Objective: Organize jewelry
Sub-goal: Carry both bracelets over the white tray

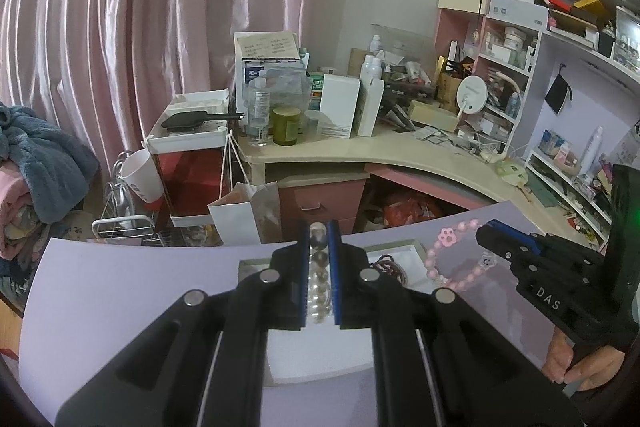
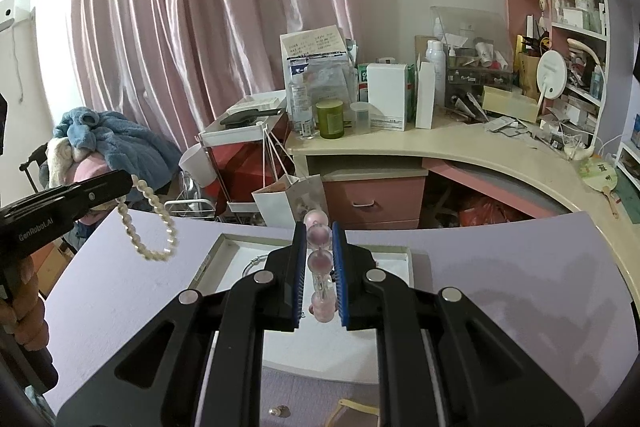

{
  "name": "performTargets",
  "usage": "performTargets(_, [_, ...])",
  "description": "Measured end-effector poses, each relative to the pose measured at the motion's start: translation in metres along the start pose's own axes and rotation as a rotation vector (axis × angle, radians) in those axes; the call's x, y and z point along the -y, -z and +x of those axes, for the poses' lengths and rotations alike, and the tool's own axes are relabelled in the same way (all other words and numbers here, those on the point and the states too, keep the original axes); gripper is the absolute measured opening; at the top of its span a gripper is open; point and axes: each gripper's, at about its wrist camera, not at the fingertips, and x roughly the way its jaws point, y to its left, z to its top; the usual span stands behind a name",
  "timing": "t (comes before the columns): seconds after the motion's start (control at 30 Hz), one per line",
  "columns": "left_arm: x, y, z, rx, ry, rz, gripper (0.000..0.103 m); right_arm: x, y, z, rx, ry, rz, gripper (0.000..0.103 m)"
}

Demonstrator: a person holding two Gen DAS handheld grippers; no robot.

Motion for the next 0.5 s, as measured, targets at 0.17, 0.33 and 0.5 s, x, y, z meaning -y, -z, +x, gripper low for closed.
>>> performTargets(0.17, [0.004, 0.000, 0.003, -0.003, 0.010, 0.002, 0.009, 0.001, -0.002, 0.007, -0.007, -0.008, 0.014, 0.013])
performTargets(0.33, [0.007, 0.002, 0.012, -0.016, 0.015, -0.009, 0.009, 0.002, 0.002, 0.036, -0.064, -0.018, 0.037, 0.013])
performTargets(0.5, [0.008, 0.007, 0.023, -0.038, 0.017, -0.011, 0.009, 0.003, 0.017, 0.074, -0.150, -0.036, 0.076, 0.014])
